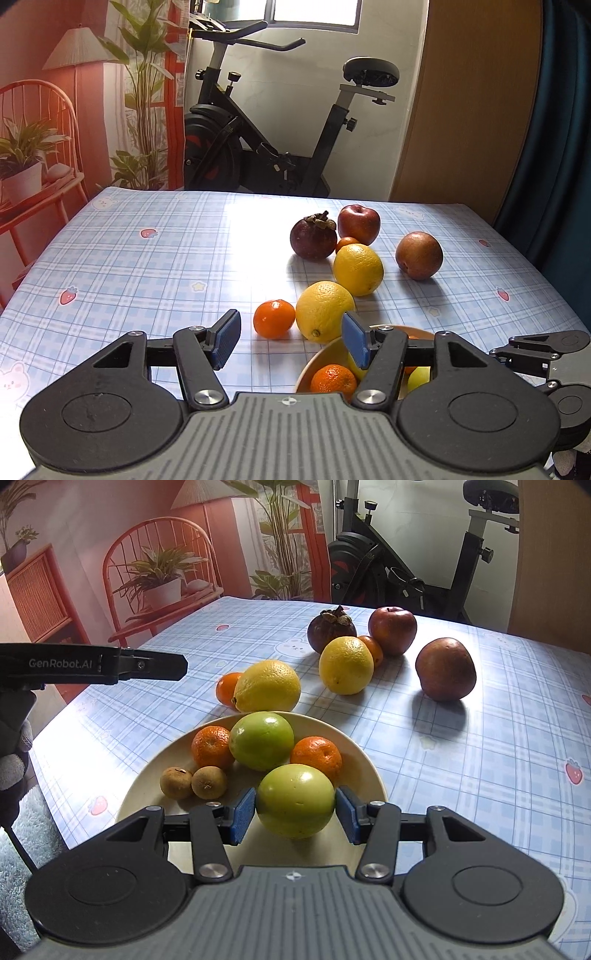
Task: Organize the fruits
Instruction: 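Carry both green apples over the cream plate and open both tools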
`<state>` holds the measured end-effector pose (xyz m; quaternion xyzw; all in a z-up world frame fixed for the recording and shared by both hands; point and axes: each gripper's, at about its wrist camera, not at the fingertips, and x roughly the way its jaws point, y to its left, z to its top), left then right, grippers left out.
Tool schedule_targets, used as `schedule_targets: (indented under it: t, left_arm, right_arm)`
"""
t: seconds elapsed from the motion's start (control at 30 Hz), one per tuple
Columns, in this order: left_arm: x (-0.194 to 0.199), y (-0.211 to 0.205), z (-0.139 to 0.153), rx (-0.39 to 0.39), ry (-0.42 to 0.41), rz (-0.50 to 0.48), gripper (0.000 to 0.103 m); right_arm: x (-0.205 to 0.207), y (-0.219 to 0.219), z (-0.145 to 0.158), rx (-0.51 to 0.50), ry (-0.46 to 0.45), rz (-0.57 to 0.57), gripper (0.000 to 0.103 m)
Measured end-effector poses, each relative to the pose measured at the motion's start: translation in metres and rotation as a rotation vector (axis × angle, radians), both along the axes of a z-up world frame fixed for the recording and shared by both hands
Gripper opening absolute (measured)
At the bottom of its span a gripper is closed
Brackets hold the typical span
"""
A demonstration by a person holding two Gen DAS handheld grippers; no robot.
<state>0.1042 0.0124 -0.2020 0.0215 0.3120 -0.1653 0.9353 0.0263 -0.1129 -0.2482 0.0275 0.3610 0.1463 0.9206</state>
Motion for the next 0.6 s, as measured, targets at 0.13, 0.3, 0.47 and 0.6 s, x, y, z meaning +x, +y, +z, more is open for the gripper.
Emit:
schedule_targets:
  t: [0.13, 0.3, 0.47, 0.6]
  left_arm:
    - [-0.002, -0.001, -0.001, 0.014, -0.011, -0.003, 0.064]
    - [-0.003, 0.002, -0.004, 0.015, -0.006, 0.007, 0.065]
    - [-0.002, 0.009, -0.005, -0.001, 0.015, 0.034, 0.066]
    - [-0.004, 0.009, -0.004, 0.007, 0.004, 0.057, 0.071]
  right_arm:
    - [0.005, 0.003, -0.001, -0.020, -0.009, 0.005, 0.051]
    - [0.004, 0.002, -0.002, -0.016, -0.011, 0.001, 0.051]
    - [0.000, 0.002, 0.000, -0.011, -0.016, -0.015, 0.052]
    - [-0.005, -0.002, 0.003, 0.016, -0.032, -0.038, 0.054]
